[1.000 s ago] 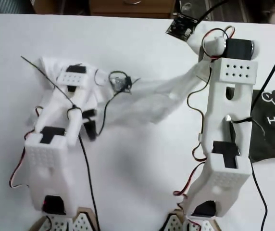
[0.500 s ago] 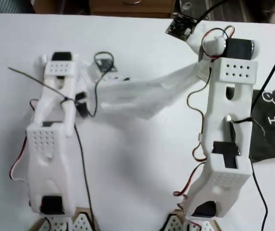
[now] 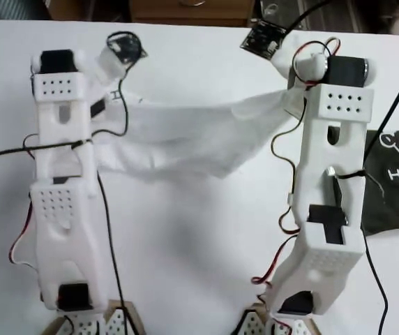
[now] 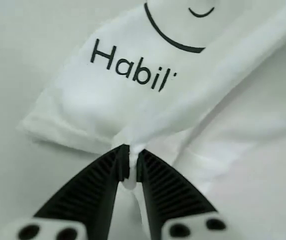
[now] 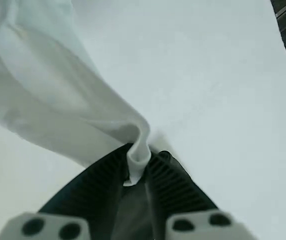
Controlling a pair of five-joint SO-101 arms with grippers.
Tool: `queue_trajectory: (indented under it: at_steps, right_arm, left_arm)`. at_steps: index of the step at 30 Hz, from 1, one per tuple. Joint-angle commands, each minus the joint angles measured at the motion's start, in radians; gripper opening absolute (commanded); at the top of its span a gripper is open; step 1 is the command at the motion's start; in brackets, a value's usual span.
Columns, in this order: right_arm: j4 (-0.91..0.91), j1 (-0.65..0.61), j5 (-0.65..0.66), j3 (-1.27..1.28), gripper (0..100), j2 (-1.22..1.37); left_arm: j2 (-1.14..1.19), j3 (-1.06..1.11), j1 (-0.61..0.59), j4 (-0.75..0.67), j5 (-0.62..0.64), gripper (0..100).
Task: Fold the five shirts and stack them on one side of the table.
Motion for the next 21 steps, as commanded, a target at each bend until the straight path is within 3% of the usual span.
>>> queue_trajectory:
  at_steps: [1, 8, 16, 21]
  right_arm:
    - [-0.019, 0.007, -0.084, -0.057, 2.1, -0.082]
    - [-0.156, 0.01, -0.365, -0.192, 2.1, -0.116]
    - [-0.176, -0.027, -0.381, -0.316, 2.1, -0.174]
    - [-0.174, -0.067, -0.387, -0.442, 2.1, -0.24]
  left_arm:
    - [-0.103, -0.076, -0.025, 0.018, 0.058, 2]
    - [-0.305, -0.228, -0.025, 0.011, 0.183, 2]
    - [-0.413, -0.481, -0.08, 0.011, 0.273, 2]
    - [-0.496, -0.478, -0.084, 0.014, 0.273, 2]
